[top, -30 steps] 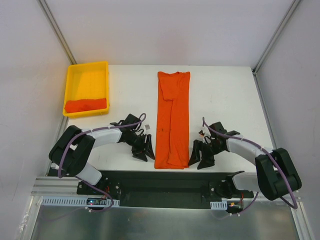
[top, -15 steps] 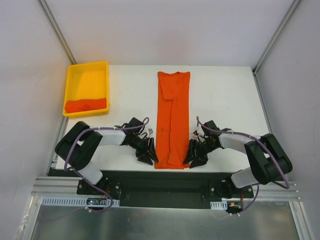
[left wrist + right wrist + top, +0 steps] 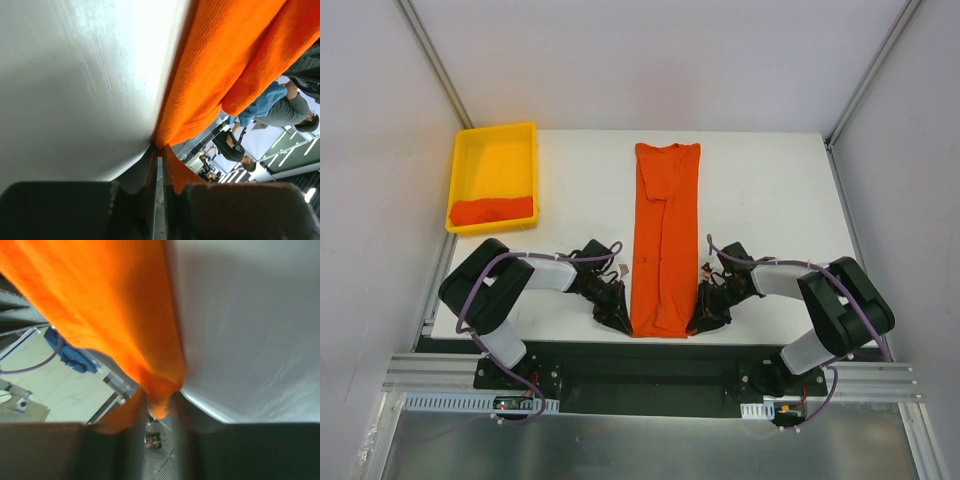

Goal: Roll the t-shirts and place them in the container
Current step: Roll the T-shirt to the center of the board.

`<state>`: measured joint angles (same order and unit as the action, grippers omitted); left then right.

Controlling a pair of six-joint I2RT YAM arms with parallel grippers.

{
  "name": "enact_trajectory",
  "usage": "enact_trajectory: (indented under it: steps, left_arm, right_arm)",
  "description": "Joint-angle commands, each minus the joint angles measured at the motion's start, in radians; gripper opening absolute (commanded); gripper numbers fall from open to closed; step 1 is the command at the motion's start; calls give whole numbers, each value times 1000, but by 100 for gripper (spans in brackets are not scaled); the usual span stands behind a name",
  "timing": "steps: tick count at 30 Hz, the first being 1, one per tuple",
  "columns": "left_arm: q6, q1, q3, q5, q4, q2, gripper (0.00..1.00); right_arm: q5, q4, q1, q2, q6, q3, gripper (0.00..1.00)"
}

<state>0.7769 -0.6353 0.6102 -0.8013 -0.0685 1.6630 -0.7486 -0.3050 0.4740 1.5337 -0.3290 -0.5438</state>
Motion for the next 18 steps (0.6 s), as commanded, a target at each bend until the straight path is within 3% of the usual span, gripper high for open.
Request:
enact_trajectory:
  steps: [1, 5, 18]
  left_arm:
    - [-14, -4, 25, 67, -14, 18, 1]
    - [-21, 9, 43, 54, -10, -2, 0]
    - [-64, 78, 57, -24, -8, -135, 0]
  right_arm:
    - [78, 64, 9, 10, 2, 16, 11]
    - [63, 32, 6, -47, 4, 18, 1]
    - [-54, 53, -58, -152, -47, -5, 1]
